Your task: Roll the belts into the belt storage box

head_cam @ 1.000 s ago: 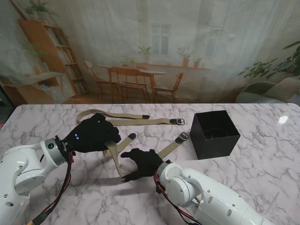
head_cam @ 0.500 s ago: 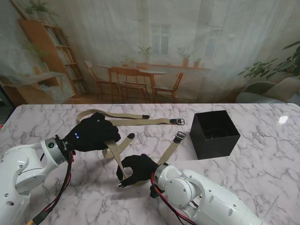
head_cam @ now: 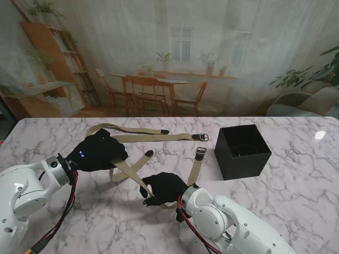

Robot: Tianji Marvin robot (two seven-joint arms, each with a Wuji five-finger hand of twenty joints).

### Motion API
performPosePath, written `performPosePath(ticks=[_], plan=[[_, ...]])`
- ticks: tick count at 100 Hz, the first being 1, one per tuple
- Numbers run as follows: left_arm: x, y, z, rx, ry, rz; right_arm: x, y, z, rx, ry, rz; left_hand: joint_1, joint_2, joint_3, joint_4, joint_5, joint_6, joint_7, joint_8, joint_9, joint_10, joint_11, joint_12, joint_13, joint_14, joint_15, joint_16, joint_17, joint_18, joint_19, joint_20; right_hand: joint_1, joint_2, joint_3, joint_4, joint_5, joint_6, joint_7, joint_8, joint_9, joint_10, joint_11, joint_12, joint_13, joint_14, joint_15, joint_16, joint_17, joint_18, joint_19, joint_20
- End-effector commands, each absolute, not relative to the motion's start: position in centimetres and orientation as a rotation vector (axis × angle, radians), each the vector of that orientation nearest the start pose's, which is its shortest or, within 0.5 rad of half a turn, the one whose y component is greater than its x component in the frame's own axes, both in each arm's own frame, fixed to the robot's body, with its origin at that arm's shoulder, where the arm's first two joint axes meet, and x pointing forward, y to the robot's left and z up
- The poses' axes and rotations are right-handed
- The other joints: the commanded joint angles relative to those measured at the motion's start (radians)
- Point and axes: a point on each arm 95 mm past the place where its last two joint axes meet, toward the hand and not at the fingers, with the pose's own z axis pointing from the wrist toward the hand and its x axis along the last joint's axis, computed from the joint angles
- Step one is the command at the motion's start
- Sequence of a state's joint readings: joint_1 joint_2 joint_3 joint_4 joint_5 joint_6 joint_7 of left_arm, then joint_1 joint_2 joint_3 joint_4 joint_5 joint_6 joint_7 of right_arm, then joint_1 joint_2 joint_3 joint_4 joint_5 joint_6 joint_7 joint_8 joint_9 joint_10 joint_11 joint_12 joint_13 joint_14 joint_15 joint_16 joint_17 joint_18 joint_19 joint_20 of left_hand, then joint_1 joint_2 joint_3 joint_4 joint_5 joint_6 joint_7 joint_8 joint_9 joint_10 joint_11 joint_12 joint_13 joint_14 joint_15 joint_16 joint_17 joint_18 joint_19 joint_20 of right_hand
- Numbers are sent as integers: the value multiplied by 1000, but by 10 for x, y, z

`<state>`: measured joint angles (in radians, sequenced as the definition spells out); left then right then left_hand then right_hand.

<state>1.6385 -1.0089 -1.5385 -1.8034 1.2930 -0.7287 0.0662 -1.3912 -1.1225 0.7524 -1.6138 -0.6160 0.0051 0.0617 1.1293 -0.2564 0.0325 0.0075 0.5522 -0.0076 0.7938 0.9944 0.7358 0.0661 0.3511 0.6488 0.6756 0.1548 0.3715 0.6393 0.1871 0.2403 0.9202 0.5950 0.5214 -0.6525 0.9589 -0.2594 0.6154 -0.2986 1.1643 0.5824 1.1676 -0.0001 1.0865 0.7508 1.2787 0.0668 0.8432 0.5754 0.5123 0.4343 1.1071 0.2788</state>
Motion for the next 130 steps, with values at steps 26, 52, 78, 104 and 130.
performPosePath(ticks=[26, 52, 78, 104, 130], plan=[[375, 72, -260, -505, 1915, -1410, 335, 108, -331, 1368, 1715, 1806, 25, 12, 31, -2, 5, -24, 2, 11, 18, -9, -17, -6, 12, -10, -27, -10, -13, 37, -27, 12, 100, 119, 0, -5, 156, 52, -110, -174, 68, 13, -60, 45, 36, 2, 223, 18, 72, -35, 109, 26], [371, 89, -280, -574, 1935, -1320, 321, 69, -323, 1273, 1688, 1712, 25, 10, 32, -2, 7, -25, 3, 12, 19, -9, -17, -4, 14, -10, -27, -10, -13, 38, -29, 11, 206, 143, 4, 10, 181, 91, -148, -218, 144, 23, -259, -56, 32, 26, 106, -33, 44, -35, 92, 22], [367, 103, -290, -615, 1936, -1249, 310, 36, -313, 1134, 1726, 1602, 24, 8, 35, -2, 8, -23, 2, 10, 20, -8, -19, -3, 13, -9, -29, -10, -15, 39, -34, 8, 196, 141, -16, 12, 187, 125, -177, -269, 176, 11, -372, -117, 27, 29, -23, -63, 0, -63, 74, 27], [365, 104, -298, -640, 1964, -1218, 299, 7, -307, 1027, 1794, 1458, 23, 7, 36, -2, 10, -25, 2, 10, 23, -9, -21, -4, 14, -9, -30, -11, -16, 41, -41, 5, 179, 137, -35, 11, 191, 93, -182, -261, 169, -6, -398, -129, 23, 18, -87, -67, -21, -73, 62, 33], [363, 113, -298, -640, 1945, -1179, 288, -19, -302, 989, 1798, 1346, 23, 6, 38, -2, 10, -26, 2, 10, 24, -8, -20, -2, 15, -9, -29, -11, -15, 41, -41, 5, 135, 126, -64, 7, 184, 96, -186, -257, 162, -10, -407, -135, 21, 15, -117, -65, -29, -77, 58, 38]])
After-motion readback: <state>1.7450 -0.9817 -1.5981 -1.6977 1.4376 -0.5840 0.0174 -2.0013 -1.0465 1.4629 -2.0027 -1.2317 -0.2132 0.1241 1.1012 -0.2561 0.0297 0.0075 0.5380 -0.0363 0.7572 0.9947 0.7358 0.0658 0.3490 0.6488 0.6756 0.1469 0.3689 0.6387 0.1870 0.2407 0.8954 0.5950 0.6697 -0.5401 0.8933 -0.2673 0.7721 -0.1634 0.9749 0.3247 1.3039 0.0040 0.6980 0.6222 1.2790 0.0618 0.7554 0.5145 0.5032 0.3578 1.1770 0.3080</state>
